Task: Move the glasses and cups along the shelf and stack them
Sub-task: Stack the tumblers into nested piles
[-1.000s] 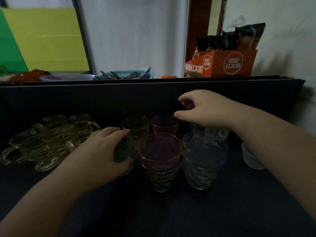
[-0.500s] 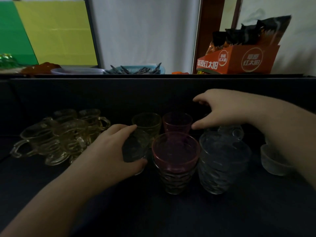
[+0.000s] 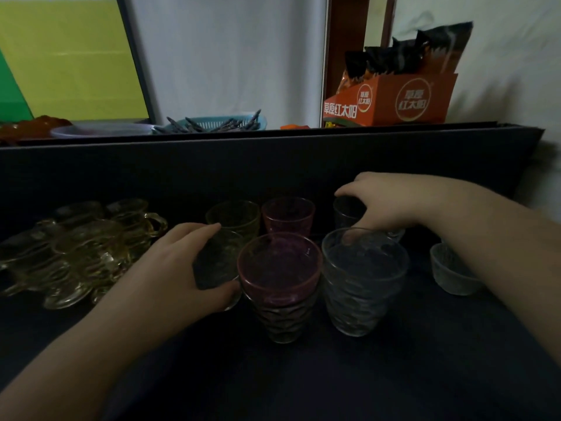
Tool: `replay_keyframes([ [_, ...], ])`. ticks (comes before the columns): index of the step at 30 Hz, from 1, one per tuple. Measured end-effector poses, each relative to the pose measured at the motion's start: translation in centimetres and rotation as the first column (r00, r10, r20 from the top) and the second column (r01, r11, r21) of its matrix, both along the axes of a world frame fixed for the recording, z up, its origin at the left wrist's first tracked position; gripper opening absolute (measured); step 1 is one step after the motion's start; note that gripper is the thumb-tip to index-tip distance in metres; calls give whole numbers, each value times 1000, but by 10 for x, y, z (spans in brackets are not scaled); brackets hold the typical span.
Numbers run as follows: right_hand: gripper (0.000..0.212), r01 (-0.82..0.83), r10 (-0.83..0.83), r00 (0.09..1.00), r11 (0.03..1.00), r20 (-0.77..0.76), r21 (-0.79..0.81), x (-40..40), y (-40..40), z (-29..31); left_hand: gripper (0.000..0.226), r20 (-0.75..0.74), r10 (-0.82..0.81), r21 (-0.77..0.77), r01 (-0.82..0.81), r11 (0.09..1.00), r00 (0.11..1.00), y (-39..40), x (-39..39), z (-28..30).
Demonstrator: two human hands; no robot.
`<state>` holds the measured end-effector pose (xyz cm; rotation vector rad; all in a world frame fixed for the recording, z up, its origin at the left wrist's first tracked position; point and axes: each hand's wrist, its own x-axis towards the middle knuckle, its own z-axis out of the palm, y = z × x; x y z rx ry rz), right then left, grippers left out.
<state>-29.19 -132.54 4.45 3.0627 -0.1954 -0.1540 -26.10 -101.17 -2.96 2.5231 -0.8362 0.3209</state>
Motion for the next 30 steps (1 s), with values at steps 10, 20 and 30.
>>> replay_keyframes([
  [10, 97, -53, 52, 998, 998, 22, 45, 2, 5, -3, 103, -12, -2, -55, 2, 998, 1000, -2, -5, -1],
  [20, 106, -114, 110, 993, 981, 33, 158, 10, 20, 17, 103, -54, 10, -23, -11, 1000, 999, -2, -7, 0],
  [30, 95, -157, 154, 988, 981, 30, 117, 37, 68, 8, 98, -51, 7, -30, -8, 1000, 999, 2, -10, 2],
])
